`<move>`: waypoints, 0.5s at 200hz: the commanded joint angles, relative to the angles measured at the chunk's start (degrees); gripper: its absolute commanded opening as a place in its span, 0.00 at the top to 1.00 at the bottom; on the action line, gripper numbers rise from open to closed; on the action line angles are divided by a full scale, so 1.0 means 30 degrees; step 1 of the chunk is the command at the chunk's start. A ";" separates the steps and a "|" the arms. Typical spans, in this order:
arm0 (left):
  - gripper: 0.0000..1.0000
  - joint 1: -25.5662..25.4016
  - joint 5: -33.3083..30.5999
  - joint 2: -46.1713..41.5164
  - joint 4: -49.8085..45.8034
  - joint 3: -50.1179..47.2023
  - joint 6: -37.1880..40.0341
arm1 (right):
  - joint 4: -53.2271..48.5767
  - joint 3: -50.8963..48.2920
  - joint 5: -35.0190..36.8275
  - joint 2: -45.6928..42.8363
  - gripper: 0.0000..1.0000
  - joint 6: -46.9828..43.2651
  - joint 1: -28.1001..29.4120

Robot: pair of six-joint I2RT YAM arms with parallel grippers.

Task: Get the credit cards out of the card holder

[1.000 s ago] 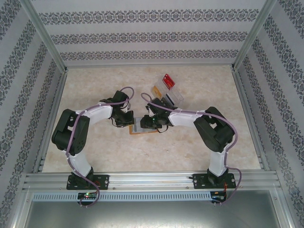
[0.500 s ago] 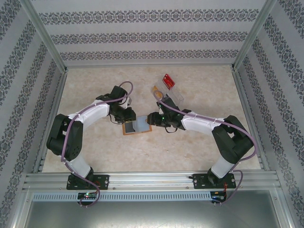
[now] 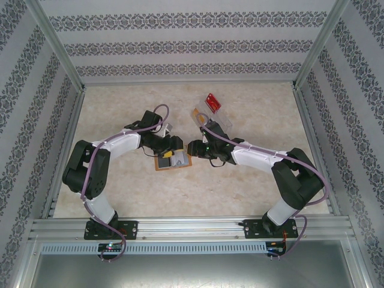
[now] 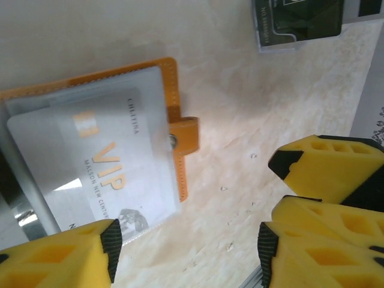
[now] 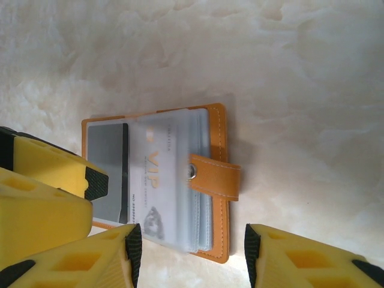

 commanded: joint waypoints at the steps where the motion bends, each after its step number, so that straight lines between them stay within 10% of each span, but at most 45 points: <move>1: 0.35 0.0318 -0.0176 -0.0575 0.0682 -0.0388 -0.0523 | -0.0085 -0.0315 0.0495 -0.0494 0.50 0.0068 -0.0121; 100: 0.57 0.1418 -0.2456 -0.1921 0.2595 -0.3426 -0.2648 | -0.1670 0.3392 0.0152 0.3429 0.73 -0.0650 0.1562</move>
